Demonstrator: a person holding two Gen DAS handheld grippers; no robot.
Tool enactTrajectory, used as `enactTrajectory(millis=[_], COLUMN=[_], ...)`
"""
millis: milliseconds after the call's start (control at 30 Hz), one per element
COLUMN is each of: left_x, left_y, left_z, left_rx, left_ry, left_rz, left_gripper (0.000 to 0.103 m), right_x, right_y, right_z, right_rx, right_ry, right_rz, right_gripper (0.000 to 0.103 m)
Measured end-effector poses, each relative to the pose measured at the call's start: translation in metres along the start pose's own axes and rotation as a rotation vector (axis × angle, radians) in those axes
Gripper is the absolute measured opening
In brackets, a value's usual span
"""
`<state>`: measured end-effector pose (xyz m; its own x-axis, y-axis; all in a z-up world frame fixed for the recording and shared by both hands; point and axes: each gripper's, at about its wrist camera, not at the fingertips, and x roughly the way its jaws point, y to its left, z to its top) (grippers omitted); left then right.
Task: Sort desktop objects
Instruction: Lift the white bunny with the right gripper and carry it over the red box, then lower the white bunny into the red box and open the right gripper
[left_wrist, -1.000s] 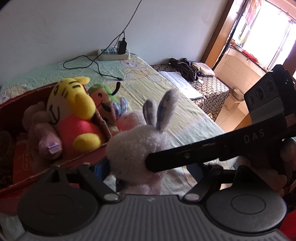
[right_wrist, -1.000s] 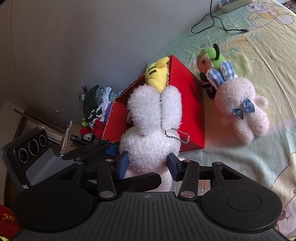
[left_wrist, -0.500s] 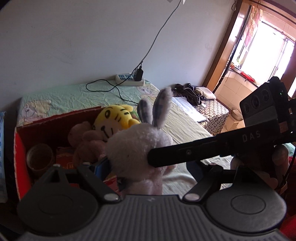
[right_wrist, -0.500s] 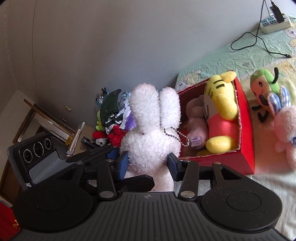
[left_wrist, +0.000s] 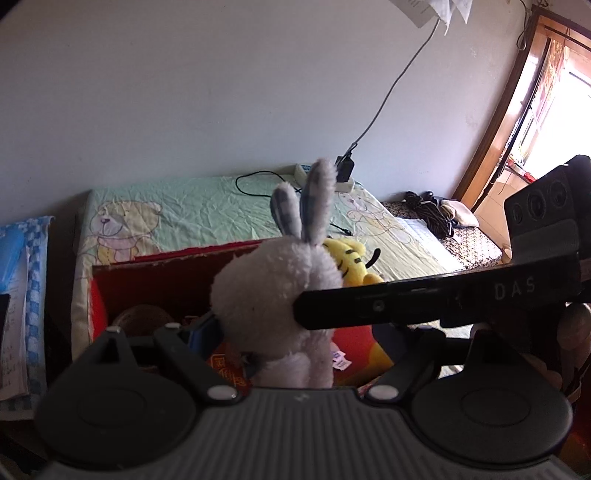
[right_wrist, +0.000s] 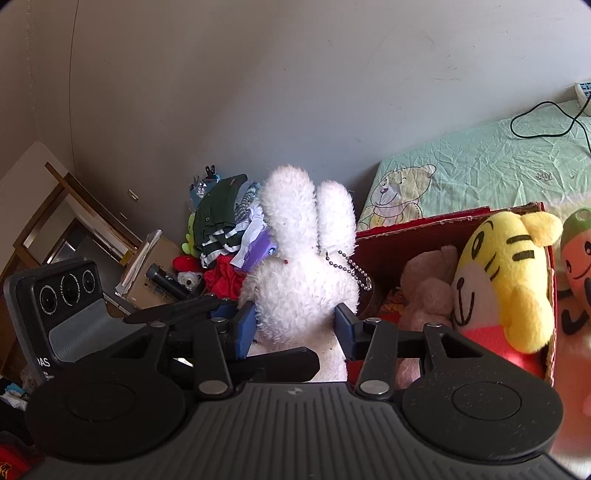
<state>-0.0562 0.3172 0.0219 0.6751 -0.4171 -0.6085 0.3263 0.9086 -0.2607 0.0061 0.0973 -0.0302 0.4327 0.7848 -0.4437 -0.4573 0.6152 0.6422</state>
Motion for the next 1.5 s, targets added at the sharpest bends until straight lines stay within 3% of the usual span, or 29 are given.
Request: enactTrajectory(millis=[467, 767, 1067, 1267, 1500], left_x=[0.064, 0.085, 0.077, 0.078, 0.067], left_y=[0.027, 0.038, 0.035, 0.025, 0.029], left_z=[0.001, 0.004, 0.004, 0.005, 0.003], left_rx=[-0.076, -0.105, -0.088, -0.068, -0.082], left_ry=[0.136, 0.204, 0.194, 0.181, 0.154], left_rz=[0.147, 0.184, 0.165, 0.149, 0.177], left_gripper=[0.085, 0.085, 0.084, 0.087, 0.087], right_x=[0.063, 0.079, 0.063, 0.067, 0.081], right_y=[-0.047, -0.049, -0.043, -0.047, -0.052], right_z=[0.014, 0.013, 0.013, 0.011, 0.011], right_rx=[0.046, 0.005, -0.016, 0.042, 0.058], right_ry=[0.095, 0.107, 0.034, 0.095, 0.083], right_rz=[-0.005, -0.063, -0.129, -0.135, -0.067], right_gripper=[0.048, 0.05, 0.051, 0.038, 0.036])
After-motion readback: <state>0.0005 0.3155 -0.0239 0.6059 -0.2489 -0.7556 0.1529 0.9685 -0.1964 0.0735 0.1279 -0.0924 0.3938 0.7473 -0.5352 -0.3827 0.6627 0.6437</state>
